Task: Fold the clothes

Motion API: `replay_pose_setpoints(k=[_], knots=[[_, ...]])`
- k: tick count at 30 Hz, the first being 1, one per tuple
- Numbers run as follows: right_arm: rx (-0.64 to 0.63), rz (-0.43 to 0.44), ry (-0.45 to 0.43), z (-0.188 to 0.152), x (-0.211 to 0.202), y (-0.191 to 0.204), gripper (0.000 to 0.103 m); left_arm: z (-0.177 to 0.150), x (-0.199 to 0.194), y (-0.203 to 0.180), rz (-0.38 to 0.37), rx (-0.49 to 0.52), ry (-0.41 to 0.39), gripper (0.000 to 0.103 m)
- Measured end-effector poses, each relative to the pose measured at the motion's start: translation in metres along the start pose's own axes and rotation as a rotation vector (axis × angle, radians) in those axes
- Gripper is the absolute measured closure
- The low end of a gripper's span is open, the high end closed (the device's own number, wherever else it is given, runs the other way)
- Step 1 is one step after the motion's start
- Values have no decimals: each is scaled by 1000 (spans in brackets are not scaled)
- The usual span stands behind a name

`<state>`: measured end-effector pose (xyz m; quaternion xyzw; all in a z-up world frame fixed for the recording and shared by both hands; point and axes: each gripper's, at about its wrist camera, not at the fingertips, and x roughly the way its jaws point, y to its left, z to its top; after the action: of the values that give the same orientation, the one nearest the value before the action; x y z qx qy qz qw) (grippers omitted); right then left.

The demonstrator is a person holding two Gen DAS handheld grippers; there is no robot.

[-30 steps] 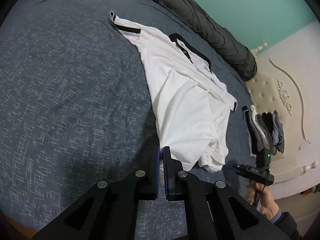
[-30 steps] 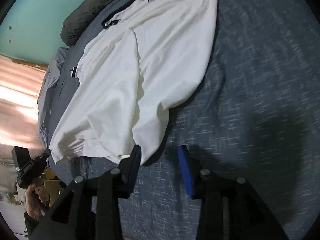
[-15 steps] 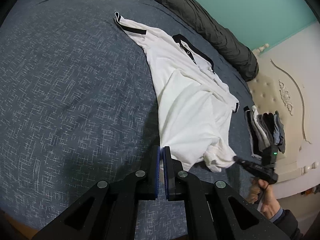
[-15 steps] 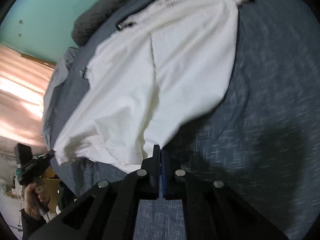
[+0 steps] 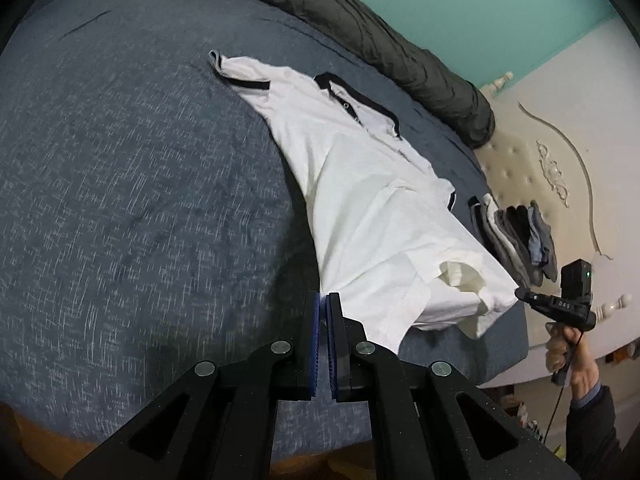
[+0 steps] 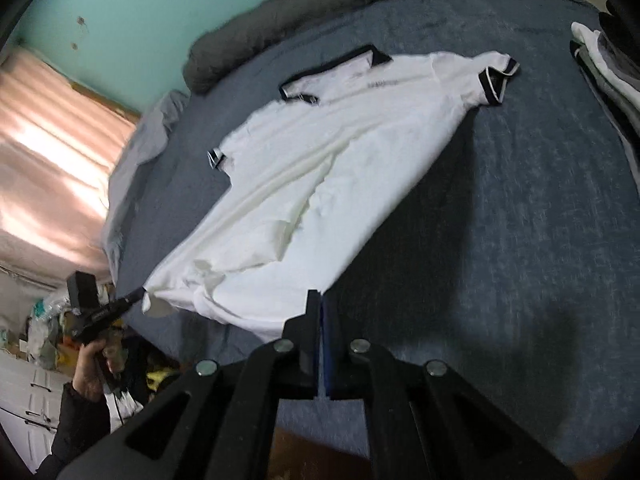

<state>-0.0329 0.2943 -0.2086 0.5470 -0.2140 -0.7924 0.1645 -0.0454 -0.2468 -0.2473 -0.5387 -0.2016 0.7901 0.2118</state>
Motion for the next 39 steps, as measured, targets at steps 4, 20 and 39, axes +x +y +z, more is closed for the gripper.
replay_pose_setpoints(k=[4,20,39], knots=[[29,-66,74,-6,29,-21,102,-11,13,3,17,7,50,100],[-155,-163,179,-43,131,41,66,-29,67,18,45,-33,140,100],[-300,-218,212,-59,205,106,98,-32,60,20,36,-25,132,100]])
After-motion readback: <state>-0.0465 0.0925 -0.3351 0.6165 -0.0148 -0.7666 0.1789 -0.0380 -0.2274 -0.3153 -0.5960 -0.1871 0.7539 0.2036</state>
